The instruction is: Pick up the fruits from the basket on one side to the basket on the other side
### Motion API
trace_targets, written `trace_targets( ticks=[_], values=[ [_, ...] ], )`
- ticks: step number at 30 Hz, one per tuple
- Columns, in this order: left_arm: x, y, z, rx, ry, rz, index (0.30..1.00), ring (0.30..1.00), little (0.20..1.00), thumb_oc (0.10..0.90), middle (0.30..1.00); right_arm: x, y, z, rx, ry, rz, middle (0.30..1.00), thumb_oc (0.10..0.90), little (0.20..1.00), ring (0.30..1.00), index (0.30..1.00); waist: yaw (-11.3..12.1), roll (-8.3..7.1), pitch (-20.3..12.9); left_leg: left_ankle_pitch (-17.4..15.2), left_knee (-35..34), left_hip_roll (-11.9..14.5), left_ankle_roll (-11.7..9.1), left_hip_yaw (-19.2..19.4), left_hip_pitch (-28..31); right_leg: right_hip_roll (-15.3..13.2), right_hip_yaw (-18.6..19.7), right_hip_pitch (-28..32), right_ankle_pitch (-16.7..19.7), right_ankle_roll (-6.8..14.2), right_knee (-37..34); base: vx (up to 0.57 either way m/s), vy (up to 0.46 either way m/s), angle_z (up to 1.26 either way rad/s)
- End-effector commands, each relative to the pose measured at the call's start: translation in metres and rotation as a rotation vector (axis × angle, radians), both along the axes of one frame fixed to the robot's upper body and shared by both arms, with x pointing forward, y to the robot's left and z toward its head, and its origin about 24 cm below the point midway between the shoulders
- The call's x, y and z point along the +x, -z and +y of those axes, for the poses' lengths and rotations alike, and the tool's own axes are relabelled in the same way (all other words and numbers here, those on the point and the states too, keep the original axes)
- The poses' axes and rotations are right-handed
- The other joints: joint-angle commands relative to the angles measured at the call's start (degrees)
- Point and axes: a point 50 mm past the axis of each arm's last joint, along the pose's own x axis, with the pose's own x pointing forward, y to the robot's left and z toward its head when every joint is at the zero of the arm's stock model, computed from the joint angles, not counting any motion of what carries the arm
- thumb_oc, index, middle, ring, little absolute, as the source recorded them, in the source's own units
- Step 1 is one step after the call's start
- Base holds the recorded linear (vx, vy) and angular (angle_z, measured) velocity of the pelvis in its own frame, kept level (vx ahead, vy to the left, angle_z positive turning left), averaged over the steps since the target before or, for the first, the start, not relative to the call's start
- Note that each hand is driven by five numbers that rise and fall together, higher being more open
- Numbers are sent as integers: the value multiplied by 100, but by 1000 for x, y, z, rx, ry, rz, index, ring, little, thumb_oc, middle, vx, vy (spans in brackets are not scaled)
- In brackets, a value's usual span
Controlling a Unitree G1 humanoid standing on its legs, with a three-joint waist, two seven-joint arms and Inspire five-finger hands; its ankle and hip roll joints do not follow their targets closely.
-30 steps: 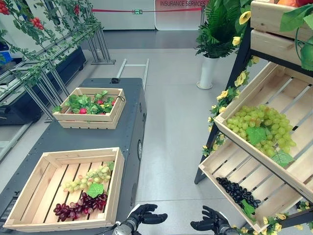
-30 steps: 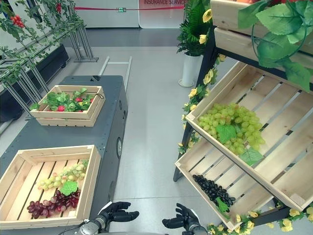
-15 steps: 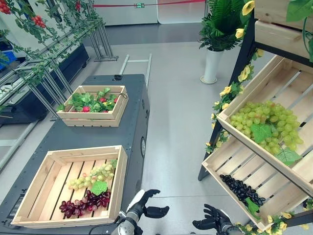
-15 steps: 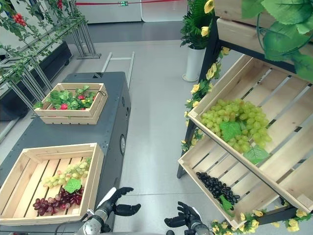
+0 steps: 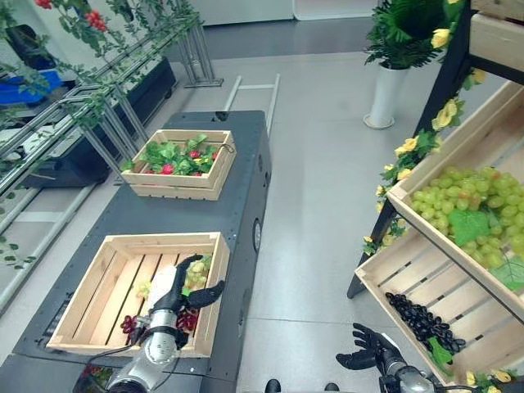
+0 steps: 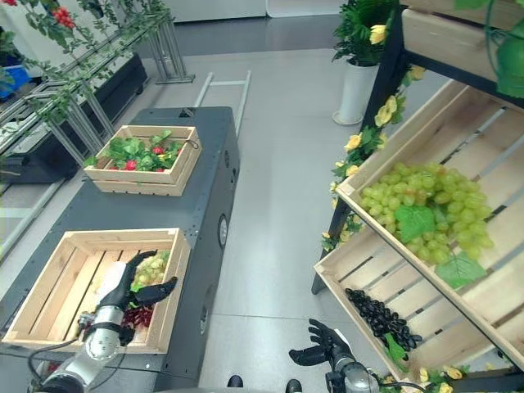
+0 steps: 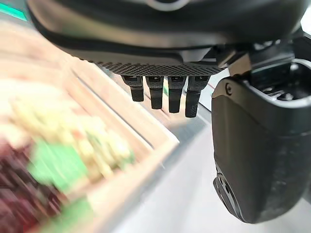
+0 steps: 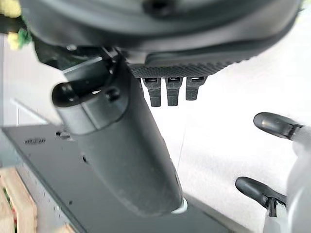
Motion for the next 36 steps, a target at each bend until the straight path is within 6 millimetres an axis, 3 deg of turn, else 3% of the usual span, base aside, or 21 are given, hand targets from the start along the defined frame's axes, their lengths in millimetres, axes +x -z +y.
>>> trace_targets(
  ticks=[1,9,15,17,20,21,26,29,36],
  values=[
    [43,-65,34,144,-74,-253,900,900,900,800,900,34,-17,12,27,-132,-145,900,800,900,900,900,130,-257,281,-221,308,-519,241,-99,-316,-204,-301,-206,-442,-145,750,-84,73,34],
    [70,-126,73,294,-182,-371,900,900,900,800,900,65,-33,20,44,-151,-249,900,800,900,900,900,413,-339,1076,-327,1229,-535,249,-202,-1060,-431,-744,-958,-832,-140,2137,-111,38,37],
    [73,-151,92,377,-253,-417,900,900,900,800,900,89,-50,27,37,-181,-350,900,800,900,900,900,534,-510,1514,-683,2316,-533,249,-10,-1757,-655,-869,-1412,-1173,-228,3073,-71,51,20],
    [74,-165,99,412,-273,-439,900,900,900,800,900,97,-57,23,23,-179,-375,900,800,900,900,900,572,-607,1677,-941,2912,-522,259,141,-2129,-733,-869,-1676,-1476,-328,3638,-53,105,12],
    [75,-178,106,436,-293,-454,900,900,900,800,900,101,-61,17,5,-179,-380,900,800,900,900,900,570,-678,1784,-1130,3334,-514,302,232,-2407,-789,-844,-1898,-1655,-389,4069,-24,106,10],
    [77,-192,109,449,-308,-483,900,900,900,800,900,102,-62,13,-11,-185,-377,900,800,900,900,900,558,-732,1872,-1254,3675,-523,325,282,-2639,-816,-794,-2090,-1754,-418,4397,-8,104,-1],
    [88,-235,107,494,-300,-589,900,900,900,800,900,103,-65,6,-43,-209,-379,900,800,900,900,900,537,-838,2075,-1468,4359,-518,387,318,-3181,-828,-716,-2543,-1917,-484,5012,-11,77,0],
    [100,-273,98,615,-229,-608,900,900,900,800,900,108,-71,2,-62,-222,-402,900,800,900,900,900,535,-915,2226,-1575,4768,-517,405,287,-3577,-798,-680,-2891,-1968,-490,5320,-11,34,7],
    [110,-302,81,700,-84,-577,900,900,900,800,900,113,-77,-3,-86,-233,-430,900,800,900,900,900,554,-946,2379,-1658,4998,-500,414,276,-3864,-739,-653,-3129,-1999,-487,5479,10,14,-1]
  ],
)
